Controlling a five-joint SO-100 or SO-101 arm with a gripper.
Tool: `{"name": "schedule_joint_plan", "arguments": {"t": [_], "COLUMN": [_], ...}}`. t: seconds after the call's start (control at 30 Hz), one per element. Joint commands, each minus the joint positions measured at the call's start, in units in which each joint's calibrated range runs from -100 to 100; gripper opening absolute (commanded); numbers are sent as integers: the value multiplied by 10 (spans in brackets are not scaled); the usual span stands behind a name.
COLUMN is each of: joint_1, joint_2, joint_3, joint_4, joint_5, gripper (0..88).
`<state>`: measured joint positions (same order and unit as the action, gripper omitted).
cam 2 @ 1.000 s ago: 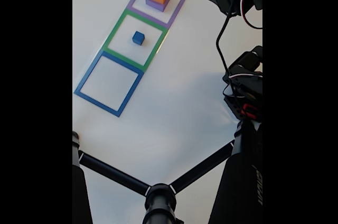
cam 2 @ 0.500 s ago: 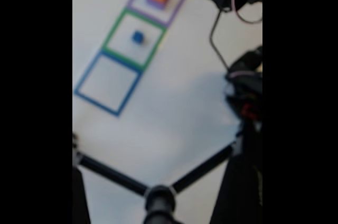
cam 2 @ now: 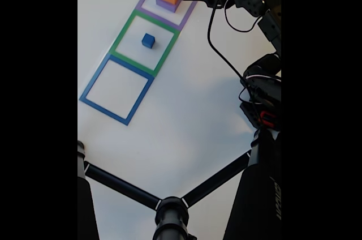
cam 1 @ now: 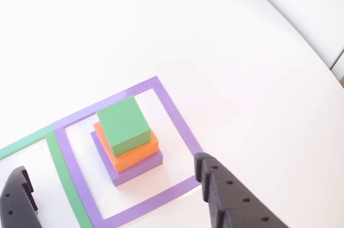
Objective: Tower of hanoi
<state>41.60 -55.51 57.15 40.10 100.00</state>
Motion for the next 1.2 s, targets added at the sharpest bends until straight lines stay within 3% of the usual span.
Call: {"name": "schedule_joint_plan", "arguments": {"t": [0.0, 0.6, 1.17], "joint_1": [19, 20, -27], "joint_2": [21, 298, 509], "joint_3": [51, 143, 138], "joint_4": [-136, -592, -827], "joint_5": [0, 0, 0], "gripper": [393, 400, 391]}}
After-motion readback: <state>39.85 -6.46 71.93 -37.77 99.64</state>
